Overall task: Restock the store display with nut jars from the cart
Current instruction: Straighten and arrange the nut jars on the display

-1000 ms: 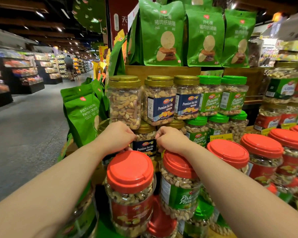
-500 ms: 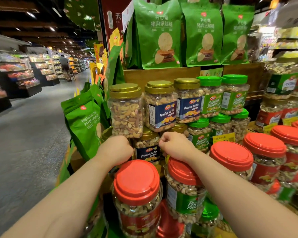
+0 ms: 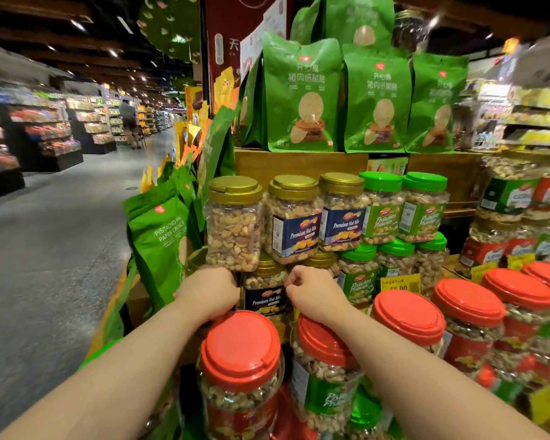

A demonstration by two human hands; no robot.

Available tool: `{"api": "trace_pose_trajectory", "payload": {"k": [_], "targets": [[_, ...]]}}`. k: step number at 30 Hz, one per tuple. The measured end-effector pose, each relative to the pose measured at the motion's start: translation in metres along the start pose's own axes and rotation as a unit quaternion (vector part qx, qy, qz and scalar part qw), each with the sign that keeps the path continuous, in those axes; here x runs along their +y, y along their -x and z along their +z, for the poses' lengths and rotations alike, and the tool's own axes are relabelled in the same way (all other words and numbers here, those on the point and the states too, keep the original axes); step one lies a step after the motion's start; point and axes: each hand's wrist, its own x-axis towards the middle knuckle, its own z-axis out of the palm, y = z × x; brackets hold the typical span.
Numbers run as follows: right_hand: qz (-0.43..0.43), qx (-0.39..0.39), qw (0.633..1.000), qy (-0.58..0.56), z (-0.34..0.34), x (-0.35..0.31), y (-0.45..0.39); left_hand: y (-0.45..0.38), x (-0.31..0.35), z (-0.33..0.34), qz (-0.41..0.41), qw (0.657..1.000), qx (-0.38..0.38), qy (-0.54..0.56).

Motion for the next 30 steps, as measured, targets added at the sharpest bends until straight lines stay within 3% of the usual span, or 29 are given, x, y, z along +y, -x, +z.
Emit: {"api": "trace_pose_trajectory", "payload": {"k": [12, 17, 22, 26, 30], "targets": [[-0.011, 0.075, 0.993, -0.086, -0.004, 0.007, -0.005, 0.011, 0.006, -0.025, 0.028, 0.995, -0.091, -0.029], [-0.069, 0.085, 0.989, -0.102, -0.011, 0.004, -0.006, 0.030, 0.003, -0.049, -0.028, 0.999, -0.044, 0.001], [-0.146, 0.029, 0.974, -0.171, -0.023, -0.018, 0.003, 0.039, -0.011, -0.057, -0.138, 0.963, 0.133, 0.190], [-0.137, -0.059, 0.975, -0.167, -0.021, -0.035, -0.004, 0.034, -0.005, -0.052, -0.132, 0.941, 0.143, 0.276], [-0.093, -0.126, 0.954, -0.255, -0.016, -0.044, -0.007, 0.031, 0.009, -0.046, -0.127, 0.896, 0.109, 0.412]]}}
